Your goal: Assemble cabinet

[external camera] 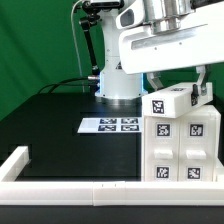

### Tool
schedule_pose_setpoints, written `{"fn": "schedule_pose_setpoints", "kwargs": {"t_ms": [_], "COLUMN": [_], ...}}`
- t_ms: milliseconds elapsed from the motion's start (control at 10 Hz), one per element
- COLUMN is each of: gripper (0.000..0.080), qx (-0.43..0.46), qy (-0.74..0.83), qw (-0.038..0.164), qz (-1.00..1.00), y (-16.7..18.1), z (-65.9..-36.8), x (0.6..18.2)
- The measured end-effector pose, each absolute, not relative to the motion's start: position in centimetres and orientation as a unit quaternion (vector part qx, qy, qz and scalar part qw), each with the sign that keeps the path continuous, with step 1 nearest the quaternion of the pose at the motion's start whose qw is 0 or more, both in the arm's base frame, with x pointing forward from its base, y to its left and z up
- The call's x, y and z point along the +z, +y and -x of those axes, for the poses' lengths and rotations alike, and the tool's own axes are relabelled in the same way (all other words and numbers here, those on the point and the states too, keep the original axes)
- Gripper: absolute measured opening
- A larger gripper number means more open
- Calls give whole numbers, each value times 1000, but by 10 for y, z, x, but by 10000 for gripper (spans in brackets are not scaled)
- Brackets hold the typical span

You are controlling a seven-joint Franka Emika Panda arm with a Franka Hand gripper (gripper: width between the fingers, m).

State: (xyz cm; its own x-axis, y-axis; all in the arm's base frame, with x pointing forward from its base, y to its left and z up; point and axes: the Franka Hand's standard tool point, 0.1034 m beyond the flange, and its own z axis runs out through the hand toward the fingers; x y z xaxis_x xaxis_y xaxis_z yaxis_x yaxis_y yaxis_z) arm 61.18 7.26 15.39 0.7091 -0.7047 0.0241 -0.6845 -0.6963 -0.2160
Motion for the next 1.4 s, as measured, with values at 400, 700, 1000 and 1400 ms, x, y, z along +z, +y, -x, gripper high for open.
{"fn": "schedule_pose_setpoints", "kwargs": {"t_ms": [400, 700, 1000, 1400], "gripper": [560, 560, 560, 560], "qx": [-42, -20, 5, 31], "qy": [486, 617, 714, 788], "qw": [106, 133, 145, 142], "qz": [867, 776, 685, 599], "y": [70, 70, 71, 69], "z": [-613, -610, -610, -610], "x": [155, 153, 153, 153]}}
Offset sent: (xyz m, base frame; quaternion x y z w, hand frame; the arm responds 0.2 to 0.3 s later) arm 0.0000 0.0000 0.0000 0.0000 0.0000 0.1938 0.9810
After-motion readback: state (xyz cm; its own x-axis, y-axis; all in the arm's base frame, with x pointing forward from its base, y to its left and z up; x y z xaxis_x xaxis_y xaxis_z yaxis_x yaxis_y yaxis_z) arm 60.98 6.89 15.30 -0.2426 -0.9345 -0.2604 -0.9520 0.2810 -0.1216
